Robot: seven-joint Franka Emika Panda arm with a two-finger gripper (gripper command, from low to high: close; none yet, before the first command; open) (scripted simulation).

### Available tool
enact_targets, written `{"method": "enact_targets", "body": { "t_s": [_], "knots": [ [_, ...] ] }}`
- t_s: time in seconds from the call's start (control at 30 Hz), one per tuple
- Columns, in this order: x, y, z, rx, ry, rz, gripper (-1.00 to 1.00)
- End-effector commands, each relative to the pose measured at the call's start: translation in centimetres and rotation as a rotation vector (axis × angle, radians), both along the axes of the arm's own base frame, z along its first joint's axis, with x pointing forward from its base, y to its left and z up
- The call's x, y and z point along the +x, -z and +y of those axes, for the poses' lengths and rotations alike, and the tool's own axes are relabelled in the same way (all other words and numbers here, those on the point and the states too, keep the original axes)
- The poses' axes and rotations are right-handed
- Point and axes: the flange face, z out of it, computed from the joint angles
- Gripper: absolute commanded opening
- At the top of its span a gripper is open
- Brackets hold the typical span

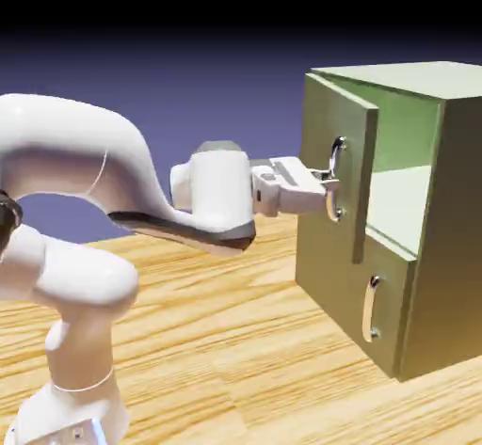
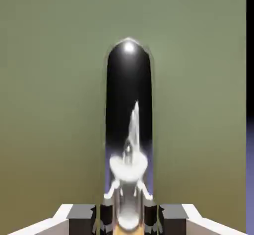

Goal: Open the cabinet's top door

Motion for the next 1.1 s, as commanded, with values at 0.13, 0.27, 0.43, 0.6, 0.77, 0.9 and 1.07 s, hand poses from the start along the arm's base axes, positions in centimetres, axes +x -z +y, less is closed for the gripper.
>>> {"method": "enact_targets", "body": {
  "t_s": [0.13, 0.27, 0.43, 0.6, 0.77, 0.9, 1.07],
  "knots": [
    [-2.2, 0.0, 1.9, 0.002, 0.076, 0.0, -1.0],
    [-3.9, 0.0, 3.7, 0.002, 0.139, -0.001, -1.0],
    [-5.4, 0.0, 5.3, 0.002, 0.194, -0.001, -1.0],
    [-6.5, 0.0, 6.6, 0.002, 0.238, -0.001, -1.0],
    [-7.5, 0.0, 8.1, 0.002, 0.283, 0.0, -1.0],
    [-8.7, 0.0, 10.0, 0.002, 0.341, -0.001, -1.0],
    [-10.4, 0.0, 13.0, 0.002, 0.428, -0.001, -1.0]
  ]
}}
